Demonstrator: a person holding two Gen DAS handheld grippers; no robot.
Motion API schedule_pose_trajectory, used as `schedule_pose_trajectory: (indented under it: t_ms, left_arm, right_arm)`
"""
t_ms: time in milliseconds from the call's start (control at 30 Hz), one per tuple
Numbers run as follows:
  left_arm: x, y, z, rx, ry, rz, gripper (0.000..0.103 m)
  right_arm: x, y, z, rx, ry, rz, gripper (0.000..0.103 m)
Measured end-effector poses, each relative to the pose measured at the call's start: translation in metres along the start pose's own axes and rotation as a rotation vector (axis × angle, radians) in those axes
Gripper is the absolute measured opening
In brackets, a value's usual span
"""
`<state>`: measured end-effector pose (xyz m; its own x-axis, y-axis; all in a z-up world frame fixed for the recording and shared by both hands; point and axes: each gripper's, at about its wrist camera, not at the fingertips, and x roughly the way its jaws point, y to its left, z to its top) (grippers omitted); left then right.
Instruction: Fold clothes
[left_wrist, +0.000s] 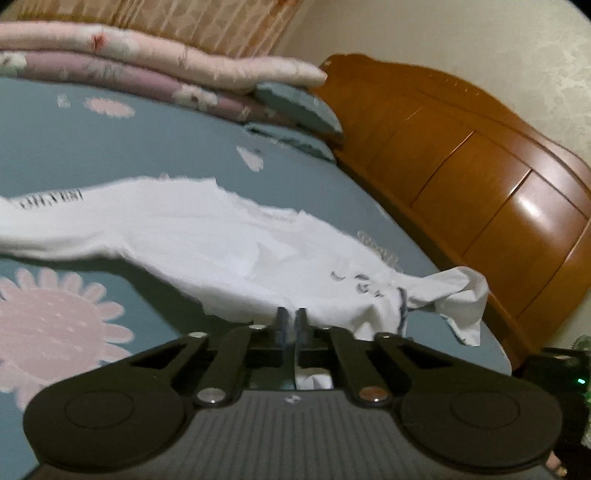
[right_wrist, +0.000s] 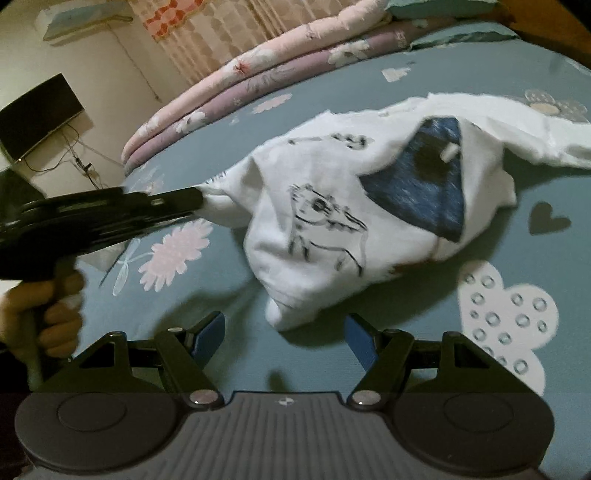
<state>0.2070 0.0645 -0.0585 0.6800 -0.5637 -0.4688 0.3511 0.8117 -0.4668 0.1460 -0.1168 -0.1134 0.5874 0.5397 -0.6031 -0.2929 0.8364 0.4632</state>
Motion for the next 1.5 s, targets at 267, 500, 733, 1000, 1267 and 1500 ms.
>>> schedule_pose_trajectory:
  t_ms: [267, 500, 733, 1000, 1267, 1500]
  left_arm:
    - [0.001, 0.013, -0.012, 0.001, 0.096, 0.005, 0.018]
    - [0.053, 0.007, -0.042, 0.125, 0.122, 0.049, 0.04]
    - [0.091, -0.003, -0.042, 0.262, 0.064, 0.046, 0.039]
    - [0.076, -0.01, -0.03, 0.227, 0.082, -0.018, 0.005]
    - [0.01, -0.016, -0.019, 0.195, 0.099, -0.021, 0.004]
    - [-0.033, -0.02, -0.015, 0.173, 0.126, 0.011, 0.005]
  right_arm:
    - [-0.007, 0.002, -0.013, 0.026, 0.011, 0.004, 0.076]
    - [-0.018, -0.007, -0.019, 0.033, 0.009, -0.041, 0.076]
    - [-0.011, -0.028, -0.022, 0.061, 0.014, -0.057, 0.076]
    - [-0.01, -0.032, -0.02, 0.053, 0.006, -0.055, 0.076]
    - [-0.019, -0.023, -0.022, 0.042, 0.006, -0.052, 0.076]
    - [-0.027, -0.013, -0.018, 0.012, -0.01, -0.036, 0.076]
